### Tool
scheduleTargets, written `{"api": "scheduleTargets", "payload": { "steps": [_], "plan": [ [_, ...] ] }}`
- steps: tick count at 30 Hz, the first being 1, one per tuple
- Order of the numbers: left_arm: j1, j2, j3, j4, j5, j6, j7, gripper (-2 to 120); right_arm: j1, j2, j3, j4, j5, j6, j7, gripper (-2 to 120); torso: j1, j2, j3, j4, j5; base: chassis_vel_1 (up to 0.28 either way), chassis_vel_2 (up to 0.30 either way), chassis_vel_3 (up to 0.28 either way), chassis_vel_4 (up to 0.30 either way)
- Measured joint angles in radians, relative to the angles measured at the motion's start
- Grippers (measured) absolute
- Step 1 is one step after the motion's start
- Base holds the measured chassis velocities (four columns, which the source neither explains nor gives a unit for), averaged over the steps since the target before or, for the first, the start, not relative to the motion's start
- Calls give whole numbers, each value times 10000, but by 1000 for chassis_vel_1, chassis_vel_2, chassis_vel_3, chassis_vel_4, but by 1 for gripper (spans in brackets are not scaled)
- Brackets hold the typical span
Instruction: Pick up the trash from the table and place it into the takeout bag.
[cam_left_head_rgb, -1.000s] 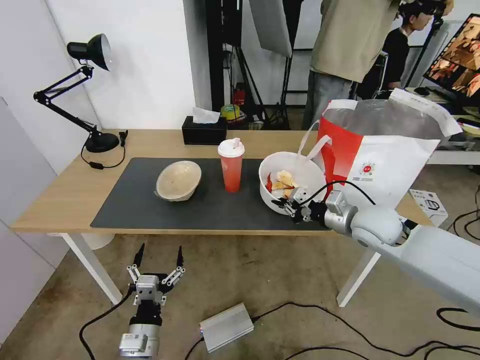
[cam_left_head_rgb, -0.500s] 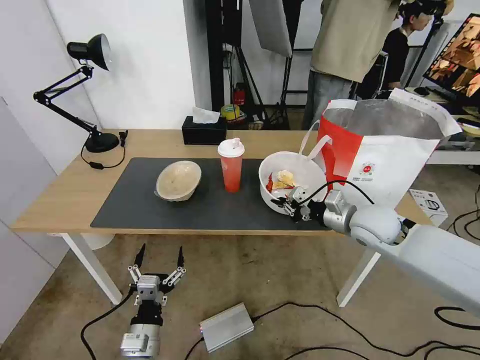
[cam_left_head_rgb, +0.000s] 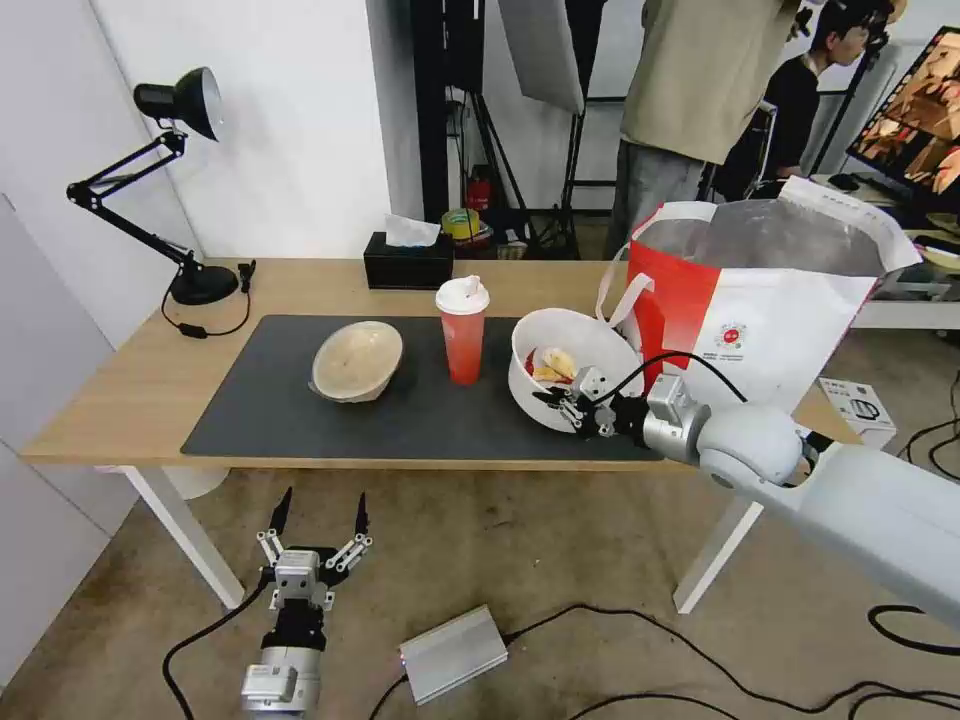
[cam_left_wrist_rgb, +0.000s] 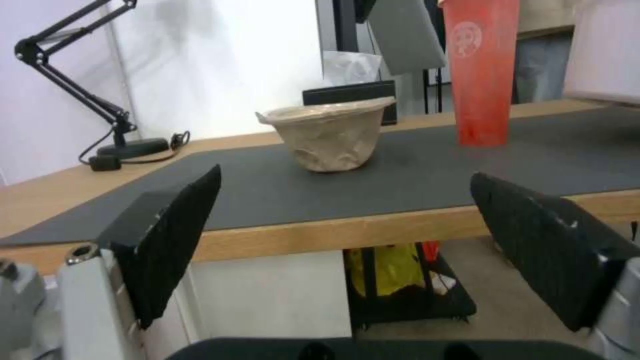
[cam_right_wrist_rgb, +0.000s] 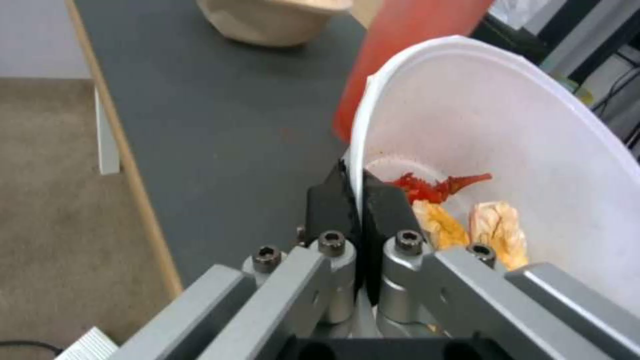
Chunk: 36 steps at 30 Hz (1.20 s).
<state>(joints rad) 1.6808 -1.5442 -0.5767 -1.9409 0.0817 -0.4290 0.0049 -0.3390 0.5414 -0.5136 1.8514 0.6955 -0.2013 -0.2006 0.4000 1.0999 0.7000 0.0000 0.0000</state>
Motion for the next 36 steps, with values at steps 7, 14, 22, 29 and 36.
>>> {"api": "scheduleTargets", "payload": {
  "steps": [7, 14, 22, 29, 36],
  "plan": [
    [-4, 11, -15, 76, -33, -28, -5, 100, -58, -183, 30, 466, 14, 0, 24, 0, 0, 0, 0, 0, 0, 0, 0, 0, 0],
    [6, 3, -27, 96, -37, -56, -13, 100, -82, -427, 105, 1019, 31, 0, 47, 0, 0, 1, 0, 0, 0, 0, 0, 0, 0],
    [40, 21, -15, 97, -24, -66, -19, 100, -222, -837, 390, 1986, 71, -4, 72, 0, -1, 1, 0, 1, 0, 0, 0, 0, 0],
    [55, 10, 43, 159, 44, -120, -23, 100, -171, -1478, 760, 3056, 210, 4, 76, 0, -1, 1, -1, -1, -1, 0, 0, 0, 0],
    [171, 88, 33, 160, 67, -245, -23, 100, -133, -2080, 1411, 3944, 356, 109, 59, 0, -1, 1, -1, 0, -1, 0, 0, 0, 0]
  ]
}}
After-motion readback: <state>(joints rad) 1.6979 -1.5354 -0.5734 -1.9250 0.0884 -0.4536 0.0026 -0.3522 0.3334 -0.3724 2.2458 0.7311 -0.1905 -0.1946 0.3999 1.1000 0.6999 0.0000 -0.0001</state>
